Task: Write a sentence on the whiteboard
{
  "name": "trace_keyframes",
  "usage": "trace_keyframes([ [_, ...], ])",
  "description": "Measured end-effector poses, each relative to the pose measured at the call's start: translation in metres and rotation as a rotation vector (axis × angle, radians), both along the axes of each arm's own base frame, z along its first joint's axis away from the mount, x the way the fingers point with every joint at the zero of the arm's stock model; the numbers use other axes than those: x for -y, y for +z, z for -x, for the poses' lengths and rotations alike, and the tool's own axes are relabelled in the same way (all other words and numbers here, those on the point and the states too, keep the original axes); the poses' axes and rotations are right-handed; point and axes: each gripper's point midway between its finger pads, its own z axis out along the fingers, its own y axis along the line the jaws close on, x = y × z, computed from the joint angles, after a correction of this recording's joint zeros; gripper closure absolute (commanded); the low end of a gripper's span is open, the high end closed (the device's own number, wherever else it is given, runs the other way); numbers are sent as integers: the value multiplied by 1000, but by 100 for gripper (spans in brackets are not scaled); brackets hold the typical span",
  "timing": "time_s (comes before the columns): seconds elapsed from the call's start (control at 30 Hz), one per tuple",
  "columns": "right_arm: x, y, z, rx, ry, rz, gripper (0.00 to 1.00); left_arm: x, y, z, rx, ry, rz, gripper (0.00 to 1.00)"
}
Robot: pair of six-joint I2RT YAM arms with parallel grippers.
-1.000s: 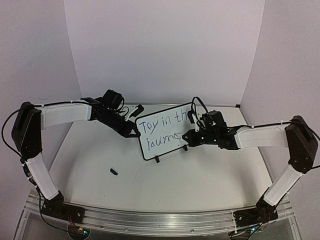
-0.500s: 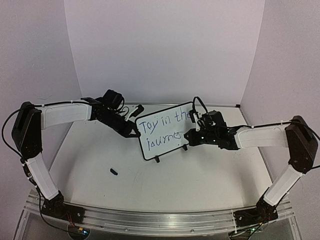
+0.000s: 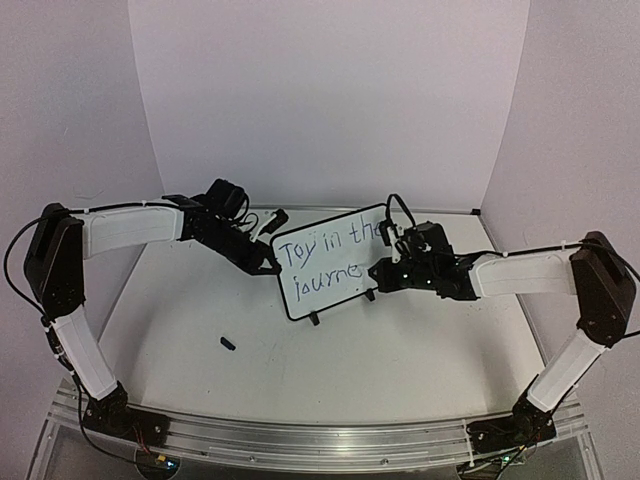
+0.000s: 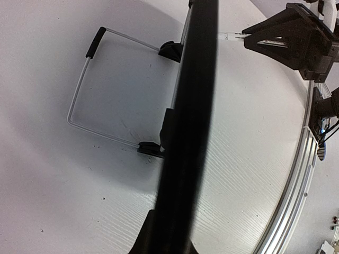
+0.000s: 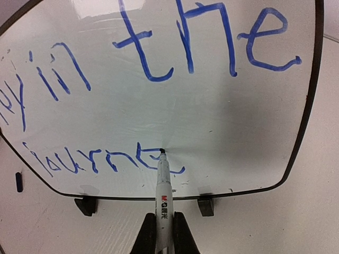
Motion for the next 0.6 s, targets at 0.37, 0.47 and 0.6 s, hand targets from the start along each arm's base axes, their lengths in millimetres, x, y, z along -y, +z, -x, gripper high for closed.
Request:
trace_keyframes([
  [0.37,3,-4,9,-17,12,-2,100,0,0,0,1,-1,0,100],
  [0.47,4,6,13,-5,21,-22,100,1,0,0,2,-2,0,100],
  [0.6,7,34,18,42,25,-66,100,1,0,0,2,-2,0,100],
])
